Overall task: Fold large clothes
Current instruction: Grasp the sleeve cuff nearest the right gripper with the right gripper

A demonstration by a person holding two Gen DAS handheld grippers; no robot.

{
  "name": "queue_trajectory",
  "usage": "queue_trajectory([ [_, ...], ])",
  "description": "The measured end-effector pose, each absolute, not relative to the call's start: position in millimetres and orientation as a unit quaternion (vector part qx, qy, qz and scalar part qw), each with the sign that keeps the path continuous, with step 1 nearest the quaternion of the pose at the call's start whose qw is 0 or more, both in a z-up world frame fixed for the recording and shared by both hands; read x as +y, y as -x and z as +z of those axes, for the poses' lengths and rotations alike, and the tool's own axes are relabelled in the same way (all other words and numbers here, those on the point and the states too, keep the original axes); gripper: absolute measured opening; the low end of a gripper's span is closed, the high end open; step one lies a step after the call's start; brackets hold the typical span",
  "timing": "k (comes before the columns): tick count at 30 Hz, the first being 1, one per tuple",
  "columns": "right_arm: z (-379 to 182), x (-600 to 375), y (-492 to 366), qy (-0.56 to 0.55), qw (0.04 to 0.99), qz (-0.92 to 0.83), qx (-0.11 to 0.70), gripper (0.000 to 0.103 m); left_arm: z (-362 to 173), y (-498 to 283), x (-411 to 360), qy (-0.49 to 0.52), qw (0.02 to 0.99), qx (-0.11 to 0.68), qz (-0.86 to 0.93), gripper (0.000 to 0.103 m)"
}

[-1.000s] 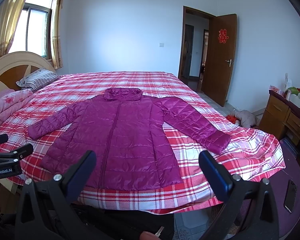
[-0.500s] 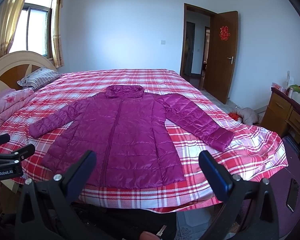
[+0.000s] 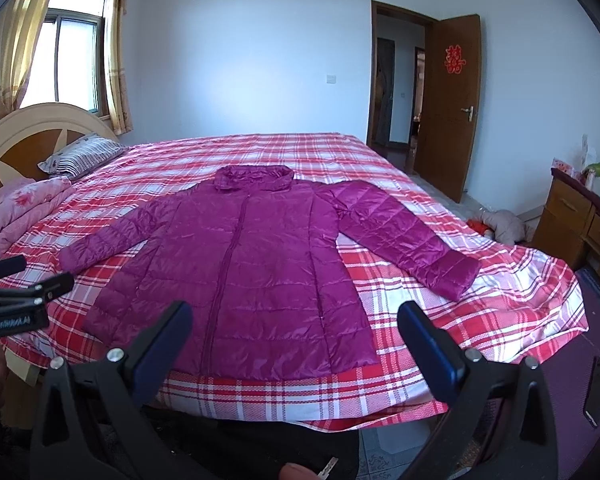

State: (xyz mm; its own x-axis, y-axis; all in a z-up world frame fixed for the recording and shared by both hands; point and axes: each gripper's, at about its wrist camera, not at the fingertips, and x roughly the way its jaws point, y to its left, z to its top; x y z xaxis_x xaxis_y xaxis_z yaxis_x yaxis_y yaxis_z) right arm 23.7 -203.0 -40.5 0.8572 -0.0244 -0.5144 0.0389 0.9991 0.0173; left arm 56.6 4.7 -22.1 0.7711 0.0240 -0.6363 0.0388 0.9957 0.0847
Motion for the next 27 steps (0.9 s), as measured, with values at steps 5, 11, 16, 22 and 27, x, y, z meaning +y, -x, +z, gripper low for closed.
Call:
queue_trajectory([
  [5, -52, -225, -51, -0.012, 0.964, -0.039, 0.264, 0.103, -36, -96, 2, -0.061, 0.937, 0.344, 0.003, 0.102],
  [11, -78, -268, -89, -0.051, 0.953, -0.070, 0.289, 0.103, -58, -135, -8, -0.082, 0.931, 0.355, 0.007, 0.102],
  [16, -97, -303, -118, -0.061, 0.944, -0.104, 0.307, 0.103, -76, -165, -17, -0.095, 0.927, 0.362, 0.003, 0.102],
  [22, -118, -355, -152, -0.081, 0.930, -0.154, 0.325, 0.103, -99, -204, -29, -0.108, 0.921, 0.374, 0.000, 0.102],
  [27, -137, -407, -180, -0.116, 0.910, -0.196, 0.347, 0.101, -117, -231, -38, -0.123, 0.918, 0.378, 0.006, 0.102],
])
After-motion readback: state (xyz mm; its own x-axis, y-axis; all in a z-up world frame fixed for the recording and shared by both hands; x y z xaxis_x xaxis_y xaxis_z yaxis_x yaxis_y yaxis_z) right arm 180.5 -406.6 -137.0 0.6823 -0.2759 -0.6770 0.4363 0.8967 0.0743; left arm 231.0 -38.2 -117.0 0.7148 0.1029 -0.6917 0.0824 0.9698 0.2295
